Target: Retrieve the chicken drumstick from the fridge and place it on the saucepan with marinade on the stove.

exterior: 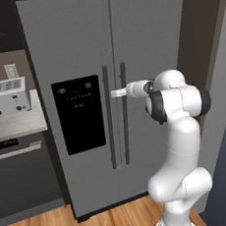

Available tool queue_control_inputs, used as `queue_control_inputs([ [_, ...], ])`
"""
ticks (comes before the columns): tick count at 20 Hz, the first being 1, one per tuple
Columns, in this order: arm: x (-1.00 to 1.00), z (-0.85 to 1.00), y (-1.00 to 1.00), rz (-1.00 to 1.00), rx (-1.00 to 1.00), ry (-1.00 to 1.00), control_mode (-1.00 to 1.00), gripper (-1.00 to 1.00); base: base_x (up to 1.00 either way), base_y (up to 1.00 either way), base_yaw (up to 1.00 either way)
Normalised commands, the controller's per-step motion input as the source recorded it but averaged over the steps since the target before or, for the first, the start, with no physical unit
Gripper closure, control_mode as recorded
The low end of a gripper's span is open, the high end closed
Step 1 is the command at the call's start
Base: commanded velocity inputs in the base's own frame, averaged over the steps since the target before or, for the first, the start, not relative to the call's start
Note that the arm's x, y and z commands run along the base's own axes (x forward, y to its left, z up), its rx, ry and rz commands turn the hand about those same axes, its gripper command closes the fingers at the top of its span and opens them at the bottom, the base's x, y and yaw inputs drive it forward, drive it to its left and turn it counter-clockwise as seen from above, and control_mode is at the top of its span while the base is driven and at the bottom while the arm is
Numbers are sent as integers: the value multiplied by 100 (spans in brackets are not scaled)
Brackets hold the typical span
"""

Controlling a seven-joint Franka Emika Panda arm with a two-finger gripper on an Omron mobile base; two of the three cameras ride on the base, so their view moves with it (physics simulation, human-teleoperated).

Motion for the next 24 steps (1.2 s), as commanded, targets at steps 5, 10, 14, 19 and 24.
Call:
queue_control_inputs([
  [5,-28,0,-16,-6,0,0,-100,100,0,0,0],
  [10,-83,0,-61,-23,0,5,-100,100,0,0,0],
  [14,-98,0,-85,-30,0,14,-100,100,0,0,0],
  [19,-99,-5,-95,-32,0,9,-100,100,0,0,0],
  [24,-37,0,-34,-19,0,1,-100,-100,0,0,0],
])
